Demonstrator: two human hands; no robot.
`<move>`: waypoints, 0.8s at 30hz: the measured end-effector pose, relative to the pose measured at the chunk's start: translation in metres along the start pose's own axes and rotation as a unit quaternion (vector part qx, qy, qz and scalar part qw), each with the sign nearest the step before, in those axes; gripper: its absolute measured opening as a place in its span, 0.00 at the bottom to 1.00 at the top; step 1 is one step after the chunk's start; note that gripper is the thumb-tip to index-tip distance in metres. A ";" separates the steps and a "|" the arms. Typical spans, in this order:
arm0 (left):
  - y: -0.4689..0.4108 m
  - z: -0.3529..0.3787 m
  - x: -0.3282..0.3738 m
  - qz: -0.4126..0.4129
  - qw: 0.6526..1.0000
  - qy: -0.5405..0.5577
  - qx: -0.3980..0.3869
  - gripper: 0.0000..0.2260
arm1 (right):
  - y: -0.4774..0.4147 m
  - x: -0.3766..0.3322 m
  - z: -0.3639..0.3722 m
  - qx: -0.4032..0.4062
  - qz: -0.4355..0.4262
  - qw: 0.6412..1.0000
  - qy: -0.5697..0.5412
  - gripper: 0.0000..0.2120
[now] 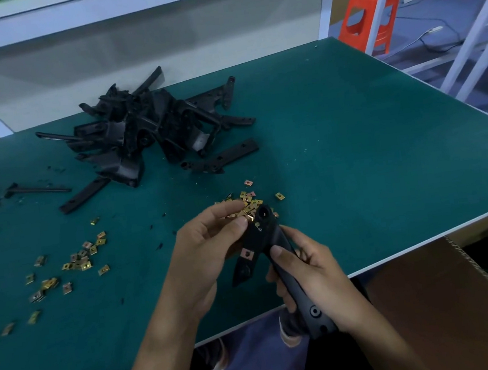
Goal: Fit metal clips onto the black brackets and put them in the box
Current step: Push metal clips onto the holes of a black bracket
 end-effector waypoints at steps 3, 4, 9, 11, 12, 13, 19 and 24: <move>0.001 0.001 -0.003 -0.019 1.000 0.005 0.007 0.10 | 0.001 -0.001 0.000 -0.002 0.000 1.000 0.009 0.14; 0.000 0.001 -0.004 -0.025 1.000 0.005 0.013 0.09 | 0.001 -0.002 0.000 -0.001 0.000 1.000 0.012 0.14; 0.000 -0.003 -0.006 -0.052 0.998 0.029 0.024 0.08 | 0.001 -0.005 0.003 0.002 0.001 1.000 0.031 0.15; 0.000 -0.005 -0.006 -0.047 0.998 0.019 0.028 0.08 | 0.001 -0.005 0.004 0.007 0.000 0.999 0.043 0.14; 0.000 -0.005 -0.006 -0.043 0.999 0.010 0.031 0.08 | 0.001 -0.006 0.004 0.009 -0.002 0.999 0.050 0.14; 0.001 -0.006 -0.006 -0.041 0.999 0.000 0.032 0.09 | 0.001 -0.006 0.003 0.012 -0.004 0.998 0.055 0.14; 0.003 -0.012 -0.010 -0.042 0.997 -0.019 0.066 0.05 | 0.000 -0.003 0.003 0.036 -0.014 0.995 0.090 0.14; 0.016 -0.002 -0.011 0.021 0.985 -0.141 0.099 0.14 | -0.002 -0.001 0.000 0.090 -0.039 0.986 0.134 0.14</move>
Point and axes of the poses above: each hand's wrist, its own y-axis away from the middle knuckle, its own z-axis out of the palm, x = y × z, the point moved 8 cm from there along -y, towards the middle knuckle, and after that the axes turned 3 degrees about -z, right-handed, at the moved point
